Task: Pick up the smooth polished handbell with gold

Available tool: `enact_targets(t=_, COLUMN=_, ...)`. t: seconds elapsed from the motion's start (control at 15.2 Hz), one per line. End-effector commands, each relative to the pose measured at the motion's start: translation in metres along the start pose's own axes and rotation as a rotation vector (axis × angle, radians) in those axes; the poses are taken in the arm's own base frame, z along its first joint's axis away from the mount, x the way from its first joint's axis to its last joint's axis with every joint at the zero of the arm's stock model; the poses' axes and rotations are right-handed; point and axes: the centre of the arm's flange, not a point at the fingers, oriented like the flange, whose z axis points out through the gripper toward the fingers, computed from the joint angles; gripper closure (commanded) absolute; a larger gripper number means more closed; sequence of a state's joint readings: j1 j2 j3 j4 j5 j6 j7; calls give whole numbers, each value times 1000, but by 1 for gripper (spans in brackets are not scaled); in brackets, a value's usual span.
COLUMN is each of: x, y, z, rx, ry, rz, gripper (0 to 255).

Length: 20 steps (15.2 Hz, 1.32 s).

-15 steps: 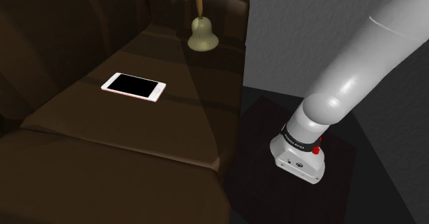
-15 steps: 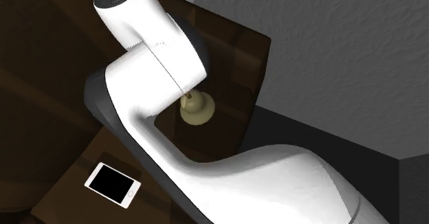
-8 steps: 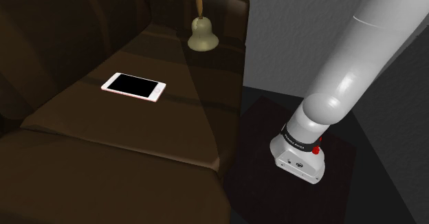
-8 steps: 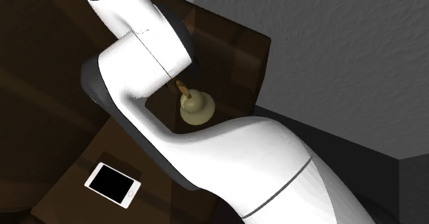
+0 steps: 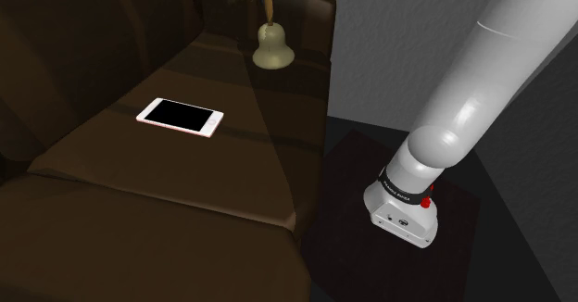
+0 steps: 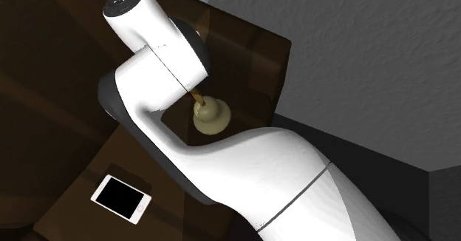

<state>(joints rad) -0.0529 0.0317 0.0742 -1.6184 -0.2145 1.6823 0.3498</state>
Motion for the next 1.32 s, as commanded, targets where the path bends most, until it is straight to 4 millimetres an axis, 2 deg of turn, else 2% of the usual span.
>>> enact_targets(t=0.0, x=0, y=0, z=0, rx=0, ry=0, rz=0, gripper=255)
enact_targets(t=0.4, x=0, y=0, z=0, rx=0, ry=0, rz=0, gripper=255)
enact_targets(t=1.25, x=7, y=13, z=-67, rx=0, ry=0, rz=0, gripper=255)
